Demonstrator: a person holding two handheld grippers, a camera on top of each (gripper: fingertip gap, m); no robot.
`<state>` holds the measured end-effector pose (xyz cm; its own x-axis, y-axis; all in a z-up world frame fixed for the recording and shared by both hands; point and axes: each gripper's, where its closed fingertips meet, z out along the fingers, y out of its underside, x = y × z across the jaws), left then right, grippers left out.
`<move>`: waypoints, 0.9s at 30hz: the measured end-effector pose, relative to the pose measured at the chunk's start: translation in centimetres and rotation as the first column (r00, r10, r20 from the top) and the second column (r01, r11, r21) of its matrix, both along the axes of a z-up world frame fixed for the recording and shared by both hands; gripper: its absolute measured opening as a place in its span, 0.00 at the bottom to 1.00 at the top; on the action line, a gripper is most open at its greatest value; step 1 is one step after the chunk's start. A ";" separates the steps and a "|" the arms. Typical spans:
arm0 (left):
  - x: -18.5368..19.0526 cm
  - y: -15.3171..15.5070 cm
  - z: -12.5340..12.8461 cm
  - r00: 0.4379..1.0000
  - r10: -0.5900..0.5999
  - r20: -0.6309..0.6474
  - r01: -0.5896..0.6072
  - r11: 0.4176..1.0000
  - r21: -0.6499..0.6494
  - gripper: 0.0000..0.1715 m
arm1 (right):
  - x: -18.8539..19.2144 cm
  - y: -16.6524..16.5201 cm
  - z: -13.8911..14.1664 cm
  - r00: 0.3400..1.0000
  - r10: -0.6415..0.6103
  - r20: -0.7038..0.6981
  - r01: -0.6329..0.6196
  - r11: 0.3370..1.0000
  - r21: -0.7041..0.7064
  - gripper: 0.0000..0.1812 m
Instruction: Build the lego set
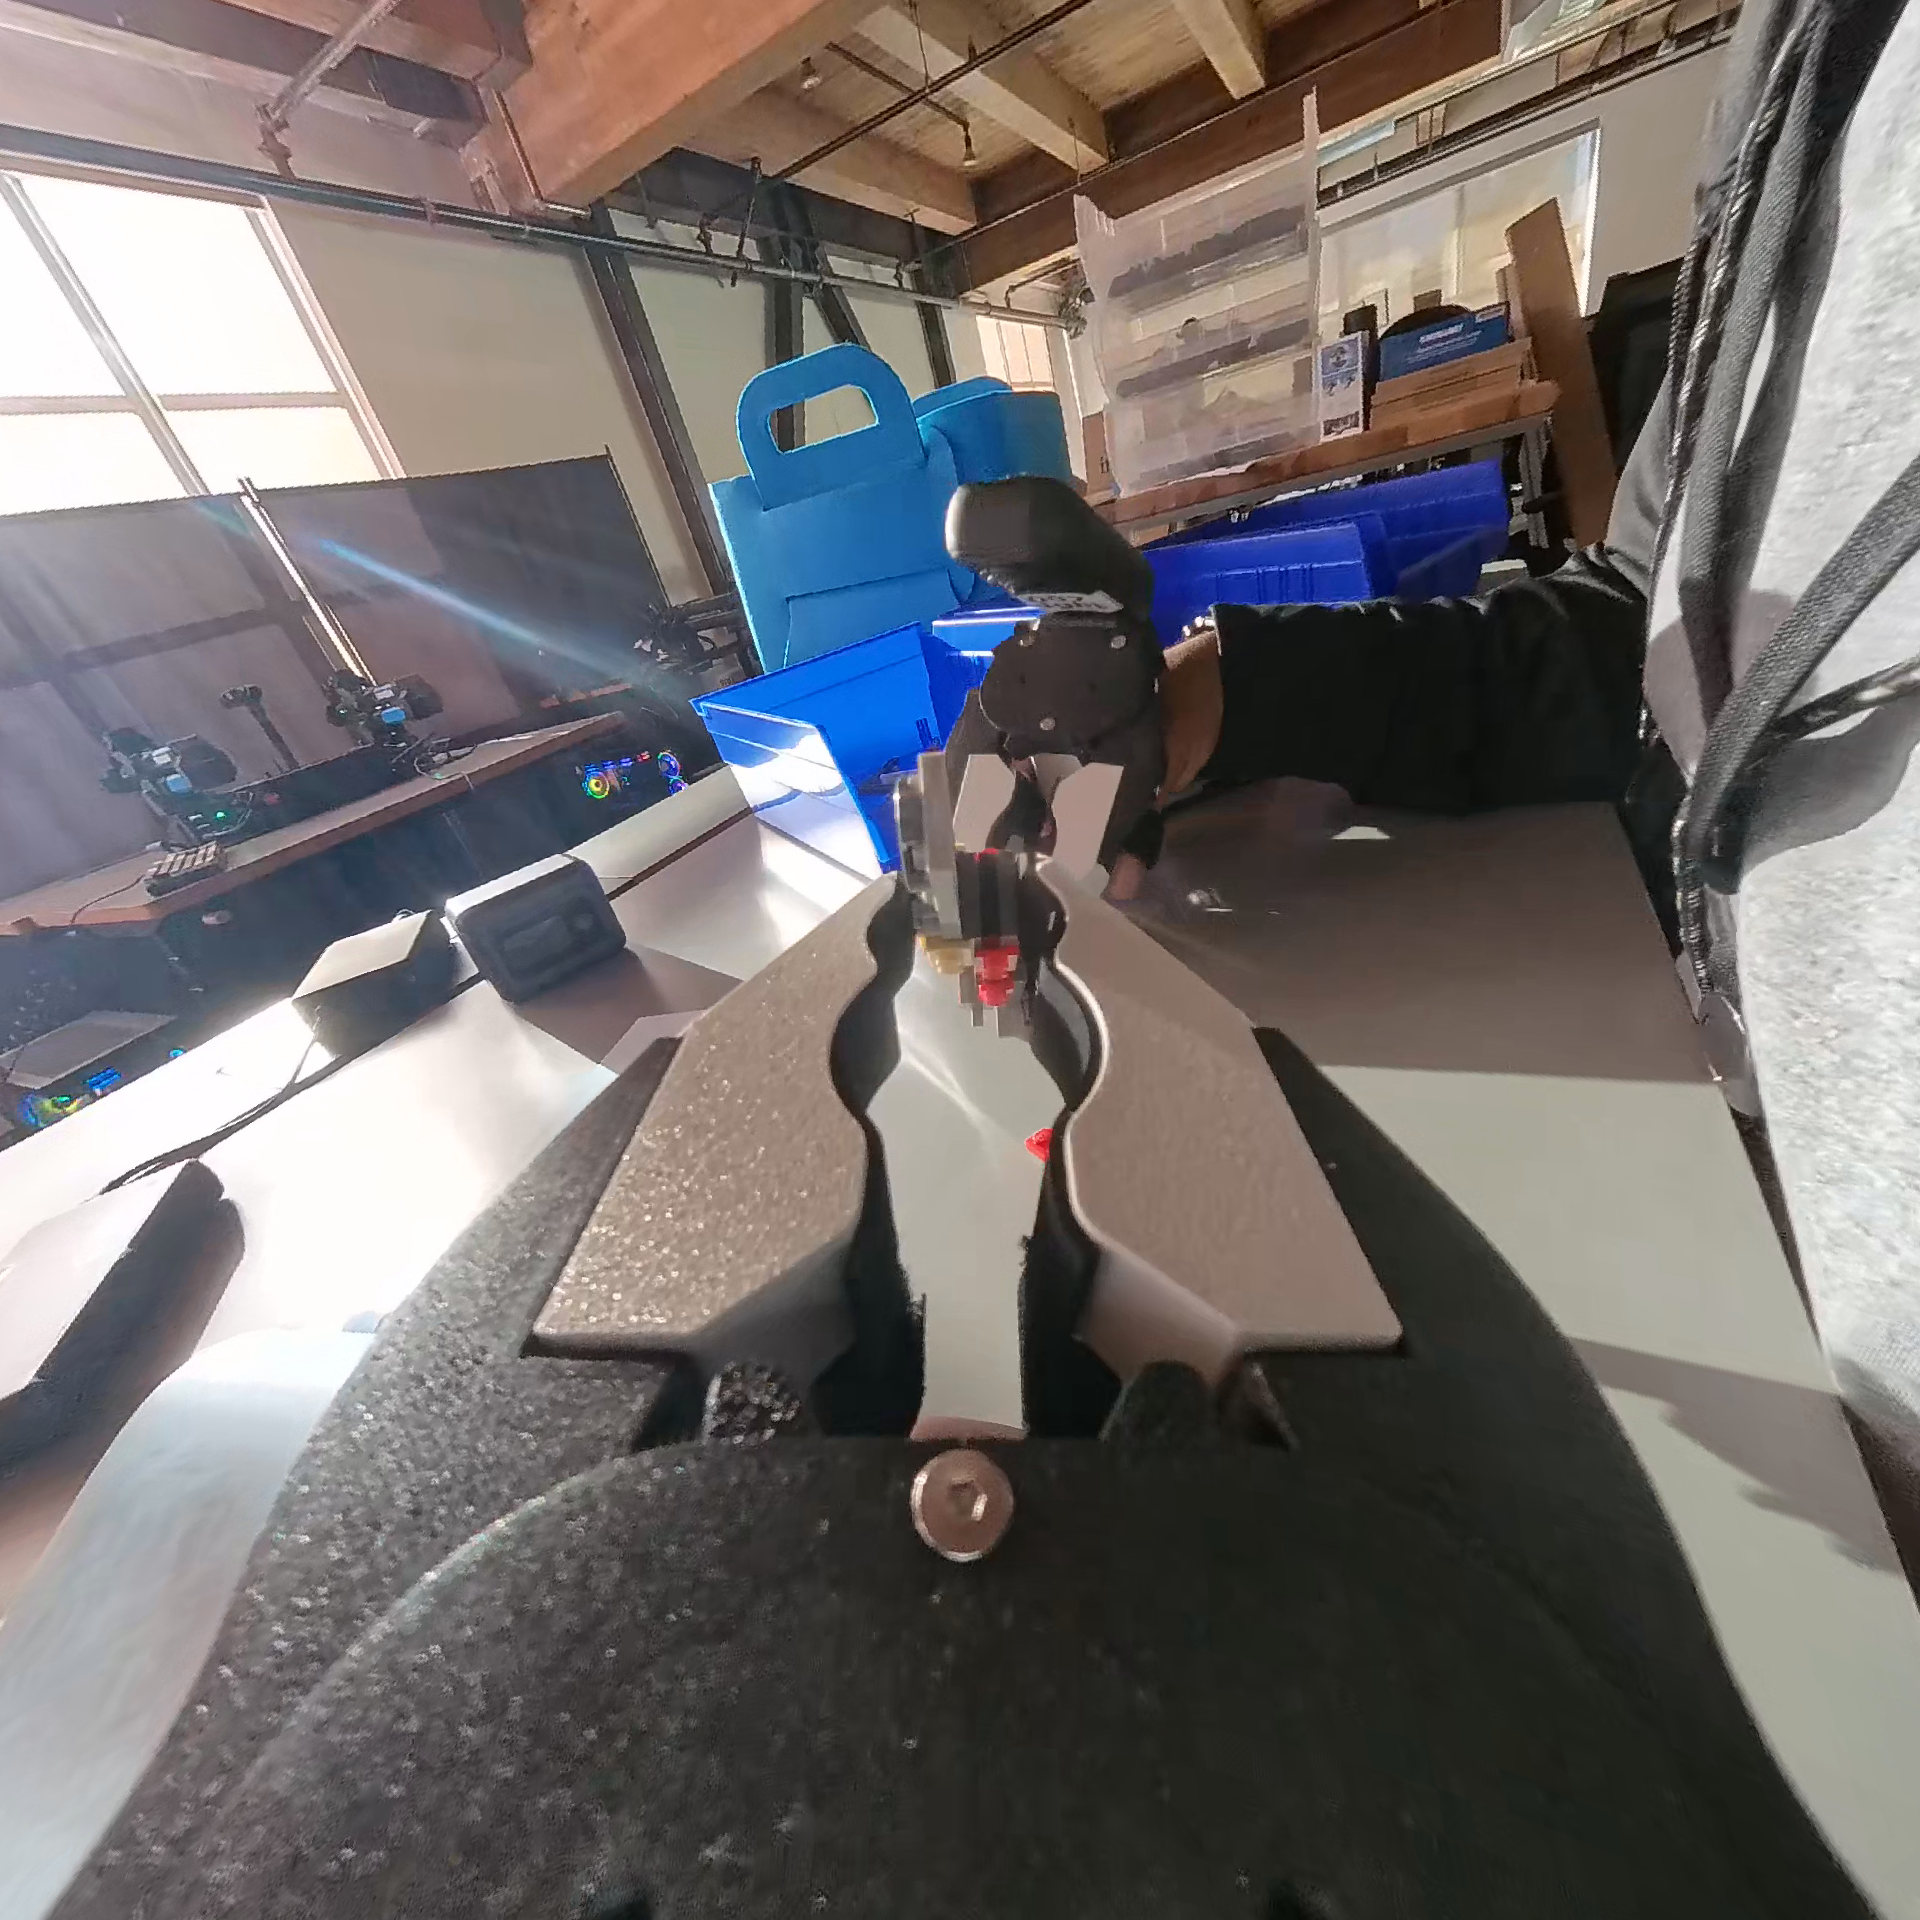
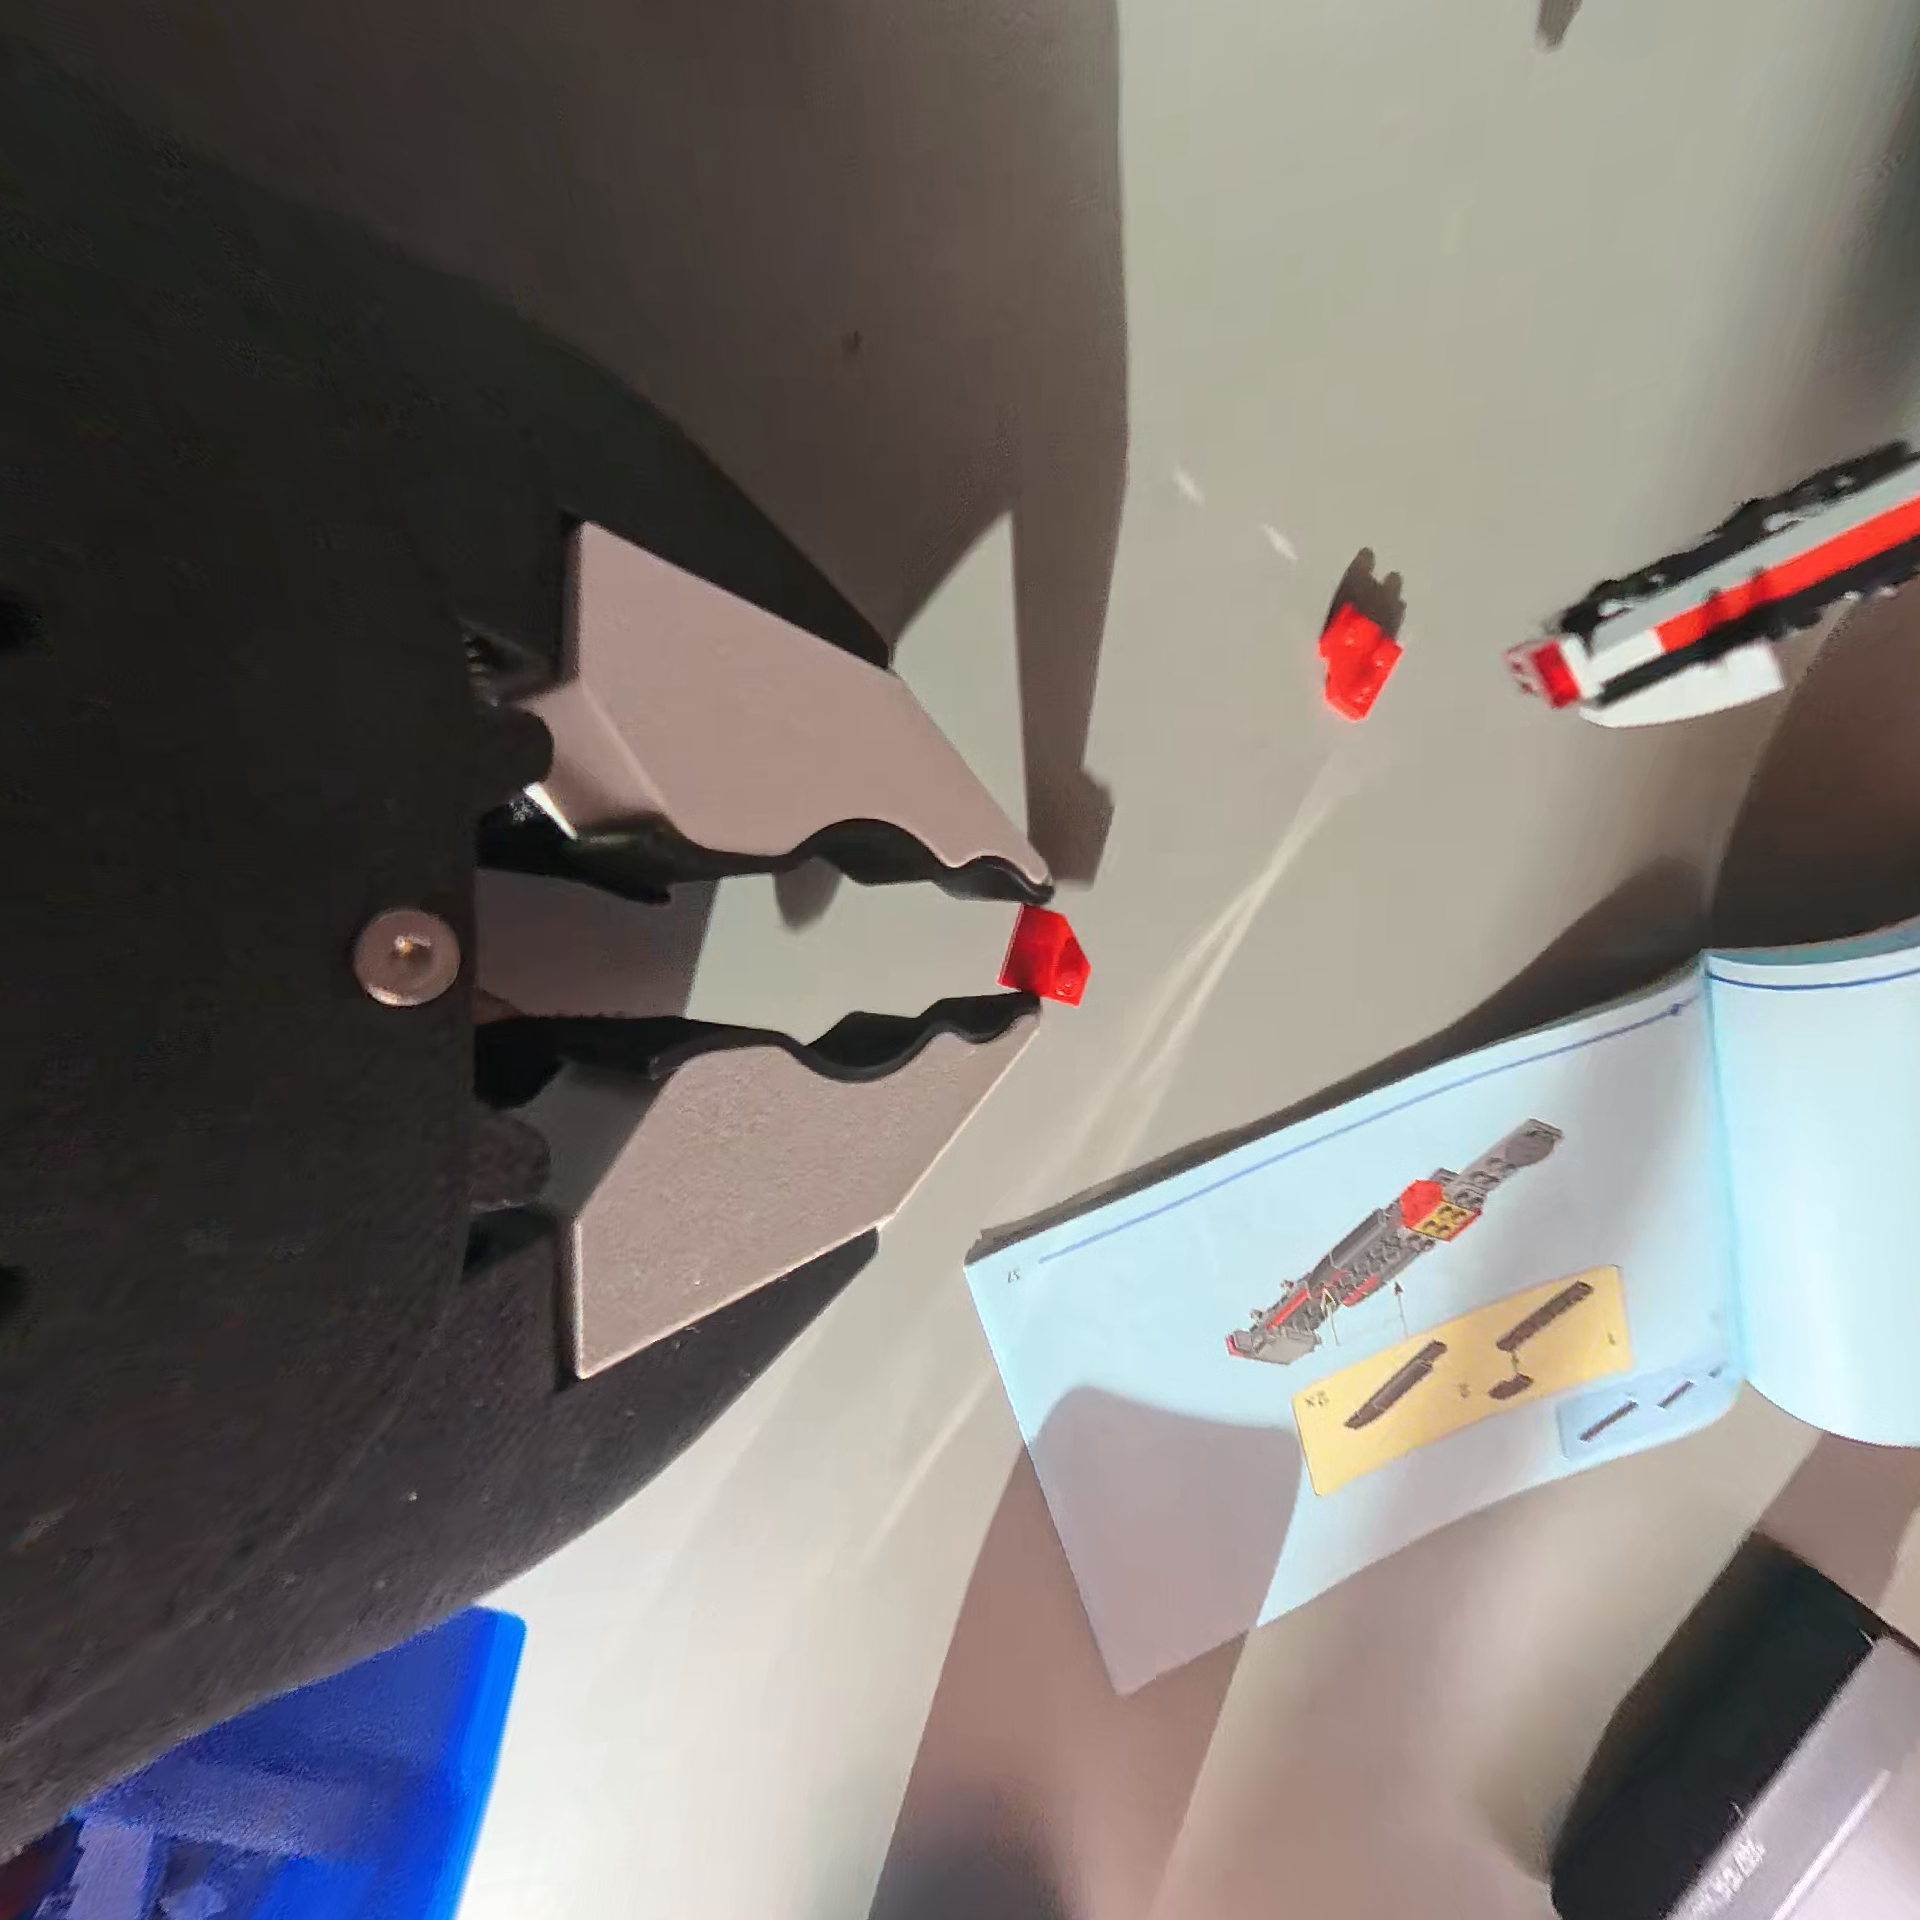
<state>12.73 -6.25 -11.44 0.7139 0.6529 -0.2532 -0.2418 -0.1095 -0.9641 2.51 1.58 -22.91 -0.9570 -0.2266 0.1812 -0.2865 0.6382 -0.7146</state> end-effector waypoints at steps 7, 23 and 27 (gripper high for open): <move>-0.2 0.1 -0.2 1.000 -0.003 0.011 0.003 1.000 -0.010 0.12 | 0.0 0.0 -0.2 1.000 -0.001 0.012 0.001 1.000 0.010 0.11; -0.4 0.0 -0.2 1.000 0.014 0.005 -0.014 1.000 -0.012 0.12 | 0.7 -0.9 2.0 0.998 0.016 0.056 -0.008 0.992 -0.127 0.19; -0.6 -0.1 -0.4 0.999 0.035 -0.004 -0.035 0.999 -0.034 0.12 | 2.2 -2.2 5.0 0.997 0.083 -0.001 -0.079 0.949 -0.306 0.19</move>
